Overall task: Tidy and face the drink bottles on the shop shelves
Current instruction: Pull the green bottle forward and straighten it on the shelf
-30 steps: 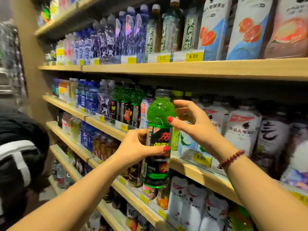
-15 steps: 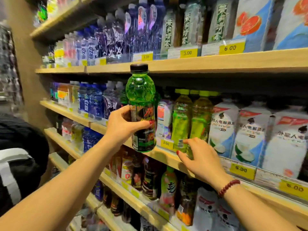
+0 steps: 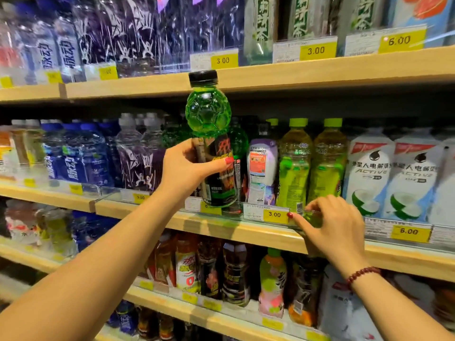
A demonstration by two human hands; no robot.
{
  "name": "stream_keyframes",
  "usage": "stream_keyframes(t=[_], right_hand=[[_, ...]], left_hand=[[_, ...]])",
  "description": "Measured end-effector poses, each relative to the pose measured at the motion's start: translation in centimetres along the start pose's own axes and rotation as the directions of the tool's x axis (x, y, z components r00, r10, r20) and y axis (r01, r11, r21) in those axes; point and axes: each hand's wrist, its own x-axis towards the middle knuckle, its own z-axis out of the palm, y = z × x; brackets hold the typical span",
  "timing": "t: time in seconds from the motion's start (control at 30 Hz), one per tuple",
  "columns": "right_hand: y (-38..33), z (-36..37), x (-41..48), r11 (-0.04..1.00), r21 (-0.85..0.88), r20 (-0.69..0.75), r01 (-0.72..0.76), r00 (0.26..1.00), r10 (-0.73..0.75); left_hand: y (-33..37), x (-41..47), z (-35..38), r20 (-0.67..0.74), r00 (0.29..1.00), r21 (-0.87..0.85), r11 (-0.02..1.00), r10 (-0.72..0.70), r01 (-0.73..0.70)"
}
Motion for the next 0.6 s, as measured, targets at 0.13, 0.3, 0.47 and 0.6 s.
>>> stream_keyframes(t=[0.13,0.3,0.47,0.6], right_hand=[[-0.3,-0.1,-0.1,1.000,-0.009,0.002,-0.012,1.000,0.012],[-0.3,0.1,-0.3,0.999,-0.031,-0.001,-0.029,1.000,0.029],[0.0,0.5,-0.4,0.999,-0.047,-0.029,-0.016,0.999,0.015],[0.1,0.6,-0.5,0.999,-0.052,-0.041,-0.009,0.999,0.007]], left_hand=[[-1.2,0.7,0.3,0.007,1.000,0.013,1.000,-0.020,0.020],[-2.0,1.8,0.4,0.047,0.996,-0.019,0.997,-0.072,0.073],[-2.7,1.5,0.7,0.069,0.997,-0.008,0.999,-0.046,0.046],[-3.7,1.7,1.0,0.018,0.997,-0.012,0.997,-0.072,0.072]])
